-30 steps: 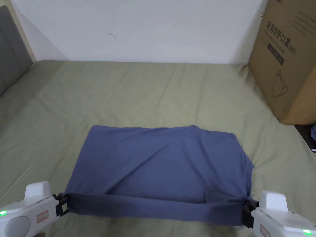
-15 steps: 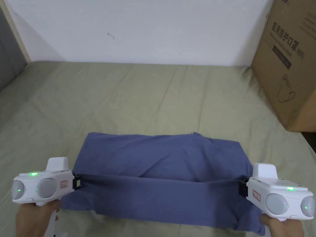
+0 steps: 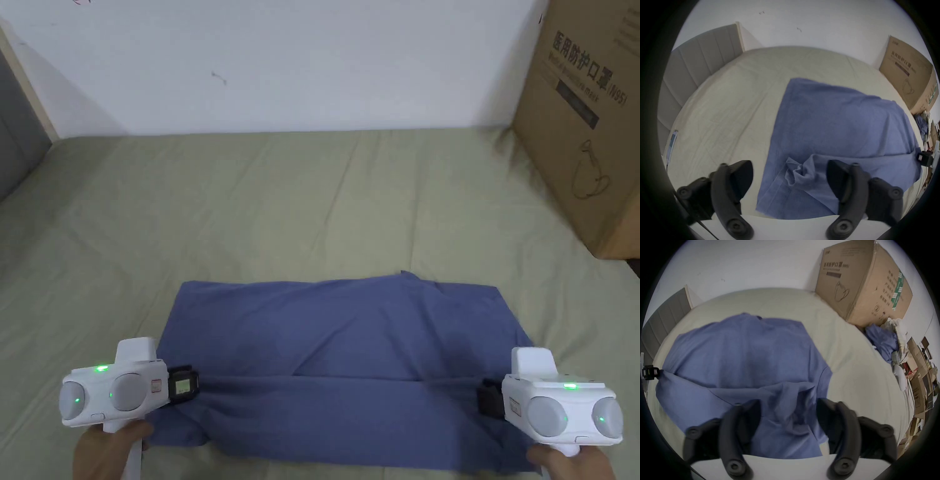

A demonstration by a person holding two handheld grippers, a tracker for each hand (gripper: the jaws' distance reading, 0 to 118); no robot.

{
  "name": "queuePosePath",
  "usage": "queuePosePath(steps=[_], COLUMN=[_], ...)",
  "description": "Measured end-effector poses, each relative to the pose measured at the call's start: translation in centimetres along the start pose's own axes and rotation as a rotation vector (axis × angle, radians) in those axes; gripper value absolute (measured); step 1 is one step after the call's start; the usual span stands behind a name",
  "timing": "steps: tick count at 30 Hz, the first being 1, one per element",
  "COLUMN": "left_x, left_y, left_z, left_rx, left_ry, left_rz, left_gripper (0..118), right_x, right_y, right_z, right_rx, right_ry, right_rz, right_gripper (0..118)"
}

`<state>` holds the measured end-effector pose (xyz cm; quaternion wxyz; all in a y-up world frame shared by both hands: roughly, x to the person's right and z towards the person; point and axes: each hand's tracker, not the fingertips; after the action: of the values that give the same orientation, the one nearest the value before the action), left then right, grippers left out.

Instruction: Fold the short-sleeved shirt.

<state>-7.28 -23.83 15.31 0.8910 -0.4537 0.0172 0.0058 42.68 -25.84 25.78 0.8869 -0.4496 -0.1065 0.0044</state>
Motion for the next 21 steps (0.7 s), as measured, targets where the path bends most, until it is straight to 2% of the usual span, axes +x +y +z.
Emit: queuePosePath(steps=[1, 6, 14, 16, 17, 19, 20, 21], left_x=[-0.1, -0.3, -0.1, 0.0, 0.0, 0.1, 0.1, 0.0], left_y=[0.0, -0.1, -2.3, -3.3, -3.8, -4.8, -5.1, -5.5], left_z=[1.3, 7.8, 16.7, 18.1, 18.6, 19.1, 19.2, 19.2], left_rx=[0.05, 0.245, 0.468, 0.507, 0.529, 0.537, 0.535, 0.53], left_ry=[-0.011, -0.094, -0.151, -0.159, -0.162, -0.149, -0.147, -0.149], left_rz=[0.01, 0.026, 0.04, 0.034, 0.031, 0.019, 0.014, 0.008], left_gripper=[100, 100, 96, 79, 64, 13, 4, 0], right_x=[-0.4, 0.7, 1.1, 0.9, 0.9, 0.6, 0.6, 0.5], right_y=[-0.5, -0.1, -1.3, -2.1, -2.3, -3.0, -3.3, -3.4], right_z=[2.4, 8.9, 19.0, 20.5, 21.2, 22.2, 22.4, 22.6], right_rx=[0.049, 0.253, 0.494, 0.528, 0.542, 0.556, 0.557, 0.56], right_ry=[0.012, 0.073, 0.074, 0.06, 0.054, 0.024, 0.015, 0.008], right_rz=[-0.026, -0.1, -0.124, -0.121, -0.114, -0.078, -0.065, -0.051], right_gripper=[82, 83, 83, 76, 67, 25, 2, 0])
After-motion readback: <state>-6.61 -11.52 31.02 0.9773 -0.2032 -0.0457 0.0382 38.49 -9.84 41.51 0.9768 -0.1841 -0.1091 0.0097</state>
